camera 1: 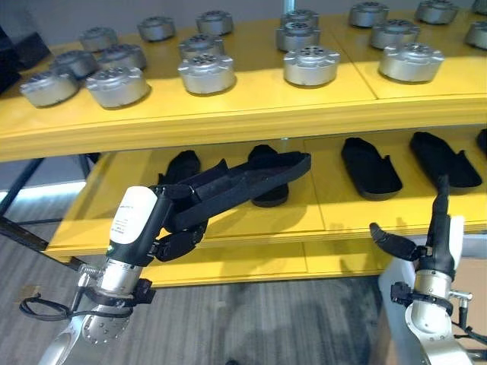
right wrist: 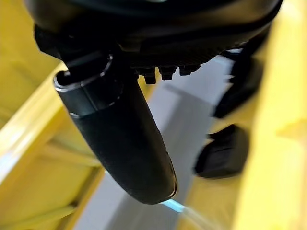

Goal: Move parts from the plastic box to the shelf.

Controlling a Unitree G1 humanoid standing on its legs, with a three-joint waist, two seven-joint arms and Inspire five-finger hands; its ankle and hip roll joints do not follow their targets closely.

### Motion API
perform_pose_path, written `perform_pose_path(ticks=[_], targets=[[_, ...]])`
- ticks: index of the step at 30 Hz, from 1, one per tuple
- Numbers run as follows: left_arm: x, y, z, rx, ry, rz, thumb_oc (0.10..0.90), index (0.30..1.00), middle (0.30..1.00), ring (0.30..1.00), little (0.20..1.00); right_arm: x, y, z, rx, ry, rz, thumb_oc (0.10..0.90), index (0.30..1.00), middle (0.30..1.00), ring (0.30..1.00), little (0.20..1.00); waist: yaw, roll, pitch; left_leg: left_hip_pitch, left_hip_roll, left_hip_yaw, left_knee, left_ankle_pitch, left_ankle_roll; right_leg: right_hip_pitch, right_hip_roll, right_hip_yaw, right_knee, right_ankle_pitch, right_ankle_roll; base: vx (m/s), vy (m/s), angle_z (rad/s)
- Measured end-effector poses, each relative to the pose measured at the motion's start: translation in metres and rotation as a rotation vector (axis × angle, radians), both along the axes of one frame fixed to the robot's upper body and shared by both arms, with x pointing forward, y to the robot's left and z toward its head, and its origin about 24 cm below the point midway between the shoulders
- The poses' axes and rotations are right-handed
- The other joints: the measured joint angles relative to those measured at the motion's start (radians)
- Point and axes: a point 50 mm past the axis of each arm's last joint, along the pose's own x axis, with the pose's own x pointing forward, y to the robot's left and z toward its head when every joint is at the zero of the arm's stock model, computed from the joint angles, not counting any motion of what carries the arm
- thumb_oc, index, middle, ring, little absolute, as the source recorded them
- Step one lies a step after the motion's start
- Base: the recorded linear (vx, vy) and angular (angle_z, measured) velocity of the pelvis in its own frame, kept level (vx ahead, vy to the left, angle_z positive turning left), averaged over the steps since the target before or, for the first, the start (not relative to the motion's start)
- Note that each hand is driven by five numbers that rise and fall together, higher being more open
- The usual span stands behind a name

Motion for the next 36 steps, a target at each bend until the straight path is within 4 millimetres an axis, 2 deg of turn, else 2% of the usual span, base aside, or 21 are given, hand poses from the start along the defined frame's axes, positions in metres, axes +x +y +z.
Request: perform_pose_path(ticks=[1, 3, 4, 5, 6, 7, 9, 10, 11, 12, 13, 15, 17, 19, 25, 27, 28, 29, 31, 34, 36], targets=[[0.001, 0.005, 0.001, -0.014, -0.019, 0.044, 0.4, 0.3, 0.3, 0.3, 0.3, 0.007, 0.009, 0.01, -0.082, -0.044, 0.064, 0.9, 1.0, 1.0, 1.0, 1.0, 0.006, 0.023, 0.0, 0.002, -0.007, -0.015, -0.039, 0.005, 0.002, -0.054, 0.006, 0.035, 0.012, -0.028, 0.005, -0.12, 0.265, 0.14], [0.002, 0.012, 0.005, -0.02, -0.04, 0.092, 0.4, 0.3, 0.3, 0.3, 0.3, 0.01, 0.016, 0.023, -0.167, -0.103, 0.117, 0.9, 1.0, 1.0, 1.0, 1.0, 0.016, 0.013, 0.0, -0.004, -0.03, -0.046, -0.072, 0.024, -0.02, -0.058, -0.007, 0.047, -0.055, 0.052, 0.011, -0.13, 0.36, 0.2], [0.0, 0.017, 0.005, -0.015, -0.042, 0.119, 0.4, 0.3, 0.3, 0.3, 0.3, 0.012, 0.019, 0.028, -0.211, -0.13, 0.127, 0.9, 1.0, 1.0, 1.0, 1.0, 0.048, -0.032, 0.021, -0.021, -0.026, -0.069, -0.031, -0.003, -0.045, -0.07, -0.039, 0.068, -0.058, 0.067, 0.002, -0.12, 0.502, -0.08], [-0.001, 0.022, 0.004, -0.006, -0.036, 0.139, 0.4, 0.3, 0.3, 0.3, 0.3, 0.011, 0.018, 0.027, -0.21, -0.125, 0.114, 0.9, 1.0, 1.0, 1.0, 1.0, 0.054, -0.037, 0.022, -0.032, 0.036, -0.06, 0.041, -0.057, -0.064, -0.057, -0.04, 0.063, -0.066, 0.081, 0.005, -0.12, 0.439, -0.11], [-0.002, 0.026, 0.001, -0.011, -0.027, 0.16, 0.4, 0.3, 0.3, 0.3, 0.3, 0.01, 0.015, 0.027, -0.231, -0.125, 0.106, 0.9, 1.0, 1.0, 1.0, 1.0, 0.048, -0.042, 0.024, -0.04, 0.135, -0.091, 0.075, -0.043, -0.119, -0.058, -0.04, 0.051, -0.06, 0.083, 0.01, -0.2, 0.558, 0.26], [-0.001, 0.028, -0.007, -0.03, 0.003, 0.188, 0.4, 0.3, 0.3, 0.3, 0.3, 0.011, 0.006, 0.032, -0.283, -0.131, 0.078, 0.9, 1.0, 1.0, 1.0, 1.0, 0.042, -0.018, 0.02, -0.027, 0.26, -0.125, 0.069, -0.018, -0.171, -0.07, -0.056, 0.043, -0.028, 0.072, 0.02, -0.23, 0.552, 0.33], [-0.002, 0.027, -0.013, -0.029, 0.026, 0.192, 0.4, 0.3, 0.3, 0.3, 0.3, 0.01, -0.001, 0.039, -0.304, -0.153, 0.051, 0.9, 1.0, 1.0, 1.0, 1.0, 0.024, -0.011, 0.018, -0.002, 0.294, -0.107, 0.035, -0.002, -0.189, -0.076, -0.101, 0.038, -0.016, 0.09, 0.062, -0.18, 0.445, 0.31], [-0.001, 0.025, -0.014, -0.037, 0.028, 0.185, 0.4, 0.3, 0.3, 0.3, 0.3, 0.01, -0.005, 0.042, -0.311, -0.161, 0.038, 0.9, 1.0, 1.0, 1.0, 1.0, 0.017, -0.001, 0.014, -0.001, 0.282, -0.101, 0.02, 0.005, -0.184, -0.079, -0.12, 0.032, -0.013, 0.09, 0.075, -0.12, 0.391, 0.45], [-0.002, 0.021, -0.015, -0.057, 0.025, 0.175, 0.4, 0.3, 0.3, 0.3, 0.3, 0.01, -0.01, 0.05, -0.359, -0.174, 0.039, 0.9, 1.0, 1.0, 1.0, 1.0, 0.004, 0.046, 0.009, 0.015, 0.254, -0.111, -0.006, 0.131, -0.137, -0.08, -0.13, 0.033, -0.011, 0.107, 0.124, -0.13, 0.417, 0.44], [-0.001, 0.02, -0.016, -0.068, 0.017, 0.167, 0.4, 0.3, 0.3, 0.3, 0.3, 0.01, -0.011, 0.05, -0.362, -0.178, 0.041, 0.9, 1.0, 1.0, 1.0, 1.0, 0.001, 0.062, 0.002, 0.03, 0.238, -0.096, -0.034, 0.025, -0.2, -0.079, -0.149, 0.031, -0.007, 0.116, 0.154, -0.18, 0.644, 0.59], [0.001, 0.02, -0.016, -0.07, 0.013, 0.17, 0.4, 0.3, 0.3, 0.3, 0.3, 0.009, -0.005, 0.042, -0.326, -0.162, 0.051, 0.9, 1.0, 1.0, 1.0, 1.0, 0.001, 0.025, 0.006, 0.042, 0.173, -0.109, -0.072, -0.004, -0.234, -0.087, -0.209, 0.027, 0.007, 0.122, 0.144, -0.15, 0.532, 0.4], [0.003, 0.026, -0.017, -0.042, 0.033, 0.19, 0.4, 0.3, 0.3, 0.3, 0.3, 0.011, 0.012, 0.028, -0.271, -0.124, 0.114, 0.9, 1.0, 1.0, 1.0, 1.0, 0.043, -0.038, 0.009, 0.04, 0.107, -0.103, -0.053, -0.025, -0.207, -0.073, -0.257, 0.056, -0.022, 0.176, 0.098, -0.13, 0.527, 0.24], [0.006, 0.033, -0.021, -0.019, 0.062, 0.207, 0.4, 0.3, 0.3, 0.3, 0.3, 0.011, 0.024, 0.02, -0.231, -0.1, 0.152, 0.9, 1.0, 1.0, 1.0, 1.0, 0.063, -0.038, 0.011, 0.037, 0.092, -0.135, -0.044, -0.042, -0.179, -0.062, -0.258, 0.063, -0.01, 0.219, 0.101, -0.09, 0.358, 0.35], [0.007, 0.038, -0.014, 0.031, 0.055, 0.205, 0.4, 0.3, 0.3, 0.3, 0.3, 0.012, 0.028, 0.018, -0.192, -0.109, 0.147, 0.9, 1.0, 1.0, 1.0, 1.0, 0.109, -0.069, 0.013, 0.027, 0.066, -0.148, -0.028, -0.058, -0.175, -0.046, -0.28, 0.071, -0.023, 0.234, 0.09, -0.07, 0.258, 0.22], [0.01, 0.027, -0.006, 0.032, 0.013, 0.126, 0.4, 0.3, 0.3, 0.3, 0.3, 0.01, 0.016, 0.023, -0.197, -0.109, 0.068, 0.9, 1.0, 1.0, 1.0, 1.0, 0.1, -0.067, 0.022, -0.073, 0.048, -0.198, 0.097, -0.107, -0.144, -0.066, -0.304, 0.081, -0.002, 0.313, 0.066, -0.07, 0.301, 0.22], [0.012, 0.02, -0.005, 0.025, -0.001, 0.082, 0.4, 0.3, 0.3, 0.3, 0.3, 0.01, 0.012, 0.021, -0.178, -0.085, 0.045, 0.9, 1.0, 1.0, 1.0, 1.0, 0.087, -0.054, 0.027, -0.074, 0.045, -0.183, 0.09, -0.113, -0.127, -0.096, -0.301, 0.095, 0.002, 0.396, 0.038, -0.05, 0.151, -0.23], [0.014, 0.018, -0.002, 0.022, -0.017, 0.077, 0.4, 0.3, 0.3, 0.3, 0.3, 0.009, 0.013, 0.019, -0.176, -0.074, 0.051, 0.9, 1.0, 1.0, 1.0, 1.0, 0.083, -0.045, 0.033, -0.069, 0.055, -0.19, 0.061, -0.102, -0.109, -0.131, -0.285, 0.11, 0.054, 0.351, 0.076, 0.0, 0.074, -0.1], [0.017, 0.016, 0.003, 0.022, -0.039, 0.07, 0.4, 0.3, 0.3, 0.3, 0.3, 0.006, 0.012, 0.016, -0.162, -0.06, 0.055, 0.9, 1.0, 1.0, 1.0, 1.0, 0.071, -0.048, 0.034, -0.065, 0.066, -0.203, 0.019, -0.078, -0.095, -0.157, -0.21, 0.139, 0.119, 0.219, 0.124, 0.07, 0.098, -0.08], [0.019, 0.016, 0.011, 0.019, -0.068, 0.07, 0.4, 0.3, 0.3, 0.3, 0.3, 0.004, 0.01, 0.015, -0.163, -0.046, 0.061, 0.9, 1.0, 1.0, 1.0, 1.0, 0.079, -0.092, 0.028, -0.039, 0.048, -0.189, -0.052, -0.031, -0.108, -0.144, -0.117, 0.087, 0.093, 0.067, 0.118, 0.08, 0.051, -0.22], [0.016, 0.012, 0.009, 0.024, -0.045, 0.051, 0.4, 0.3, 0.3, 0.3, 0.3, 0.007, 0.009, 0.019, -0.158, -0.047, 0.066, 0.9, 1.0, 1.0, 1.0, 1.0, 0.081, -0.096, 0.05, -0.024, 0.044, -0.13, 0.001, -0.059, -0.089, -0.153, -0.159, 0.042, 0.083, 0.067, 0.131, 0.19, 0.071, -0.51], [0.011, 0.012, 0.0, 0.027, 0.004, 0.044, 0.4, 0.3, 0.3, 0.3, 0.3, 0.01, 0.01, 0.019, -0.157, -0.028, 0.083, 0.9, 1.0, 1.0, 1.0, 1.0, 0.103, -0.076, 0.053, 0.019, 0.063, -0.073, 0.022, -0.099, -0.124, -0.129, -0.186, -0.001, 0.076, 0.082, 0.133, 0.2, -0.057, -1.0]])
